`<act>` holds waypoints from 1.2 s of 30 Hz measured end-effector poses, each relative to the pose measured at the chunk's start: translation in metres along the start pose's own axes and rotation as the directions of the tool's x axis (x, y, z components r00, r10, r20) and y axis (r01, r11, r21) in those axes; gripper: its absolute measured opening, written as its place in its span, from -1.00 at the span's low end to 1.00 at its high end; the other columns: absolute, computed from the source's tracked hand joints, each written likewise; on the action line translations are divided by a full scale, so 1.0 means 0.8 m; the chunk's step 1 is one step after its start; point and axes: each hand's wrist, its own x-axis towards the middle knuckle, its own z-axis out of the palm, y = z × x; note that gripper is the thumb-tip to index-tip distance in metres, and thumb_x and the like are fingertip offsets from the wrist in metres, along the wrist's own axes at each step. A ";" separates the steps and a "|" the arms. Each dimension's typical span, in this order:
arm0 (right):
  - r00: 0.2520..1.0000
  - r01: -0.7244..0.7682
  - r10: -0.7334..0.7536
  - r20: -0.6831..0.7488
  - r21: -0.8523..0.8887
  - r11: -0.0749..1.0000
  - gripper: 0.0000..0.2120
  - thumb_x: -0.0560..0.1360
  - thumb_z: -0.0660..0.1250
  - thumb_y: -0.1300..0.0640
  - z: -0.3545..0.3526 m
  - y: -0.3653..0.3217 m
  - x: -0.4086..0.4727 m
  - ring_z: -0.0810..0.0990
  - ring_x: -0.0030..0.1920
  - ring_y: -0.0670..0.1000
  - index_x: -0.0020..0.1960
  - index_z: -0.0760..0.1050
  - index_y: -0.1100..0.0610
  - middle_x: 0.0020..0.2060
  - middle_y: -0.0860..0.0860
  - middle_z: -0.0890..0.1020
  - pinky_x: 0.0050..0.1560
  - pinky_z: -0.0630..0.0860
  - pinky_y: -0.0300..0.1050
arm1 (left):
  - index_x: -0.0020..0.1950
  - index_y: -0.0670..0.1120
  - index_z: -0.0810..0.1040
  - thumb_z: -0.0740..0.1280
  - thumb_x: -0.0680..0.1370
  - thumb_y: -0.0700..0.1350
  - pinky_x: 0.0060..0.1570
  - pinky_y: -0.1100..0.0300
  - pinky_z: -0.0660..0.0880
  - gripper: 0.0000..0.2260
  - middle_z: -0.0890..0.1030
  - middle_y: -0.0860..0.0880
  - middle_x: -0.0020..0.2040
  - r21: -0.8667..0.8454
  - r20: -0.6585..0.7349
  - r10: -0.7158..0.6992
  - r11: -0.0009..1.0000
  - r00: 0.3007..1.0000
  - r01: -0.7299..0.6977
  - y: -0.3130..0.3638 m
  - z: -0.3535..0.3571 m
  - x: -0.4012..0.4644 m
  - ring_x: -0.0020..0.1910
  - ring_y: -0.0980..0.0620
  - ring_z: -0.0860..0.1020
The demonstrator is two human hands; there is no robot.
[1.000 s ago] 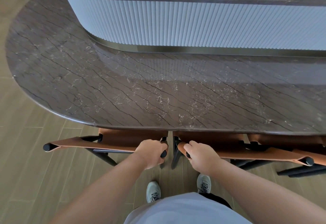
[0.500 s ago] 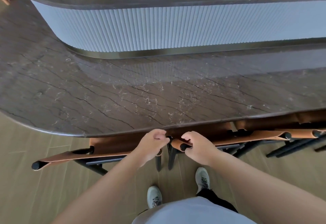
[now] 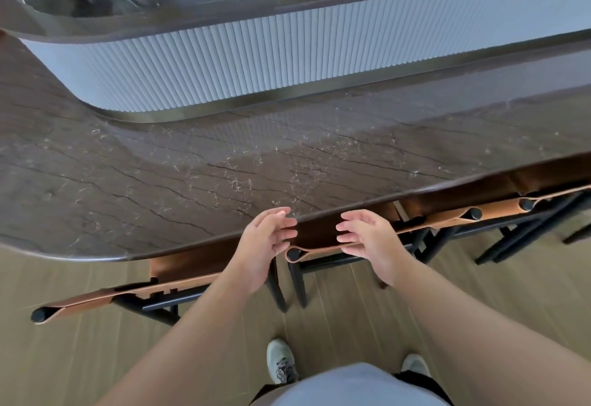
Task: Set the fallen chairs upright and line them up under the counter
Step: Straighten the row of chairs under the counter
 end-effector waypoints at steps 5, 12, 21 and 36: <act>1.000 0.015 -0.016 0.014 0.066 0.998 -0.84 0.52 0.32 0.28 -0.099 -0.023 -0.021 0.69 -0.16 0.06 0.05 0.60 0.11 -0.11 0.07 0.72 -0.12 0.60 -0.03 | 0.18 0.03 0.62 0.25 0.59 -0.02 0.05 0.08 0.48 -0.77 0.71 -0.02 0.06 0.022 -0.014 0.034 0.999 0.999 -0.034 -0.010 0.114 -0.011 0.04 0.02 0.67; 0.997 0.048 -0.054 0.050 0.117 0.992 -0.83 0.56 0.30 0.23 -0.285 -0.033 -0.039 0.69 -0.08 0.08 0.11 0.59 0.12 -0.07 0.10 0.72 -0.06 0.59 -0.02 | 0.09 0.09 0.68 0.28 0.48 0.04 0.00 0.11 0.52 -0.74 0.70 -0.06 0.08 0.032 0.006 0.121 0.992 0.993 -0.121 -0.039 0.294 -0.031 0.06 -0.02 0.67; 0.999 0.019 -0.026 0.048 0.148 0.989 -0.85 0.57 0.30 0.22 -0.404 -0.047 -0.051 0.71 -0.05 0.12 0.09 0.59 0.12 -0.09 0.11 0.72 -0.12 0.61 -0.08 | 0.18 0.03 0.64 0.18 0.59 -0.09 0.07 0.04 0.48 -0.72 0.70 -0.06 0.09 0.045 -0.063 0.095 0.995 0.993 -0.092 -0.056 0.396 -0.068 0.02 0.04 0.67; 0.994 0.042 -0.057 -0.092 -0.157 0.987 -0.88 0.56 0.36 0.15 -0.471 -0.052 -0.042 0.67 -0.03 -0.02 0.08 0.57 0.00 -0.06 -0.02 0.68 -0.04 0.60 -0.16 | 0.08 0.04 0.68 0.29 0.44 -0.04 0.09 0.03 0.51 -0.73 0.71 -0.10 0.04 0.009 0.011 -0.011 1.000 1.000 0.011 -0.080 0.470 -0.008 0.04 -0.04 0.68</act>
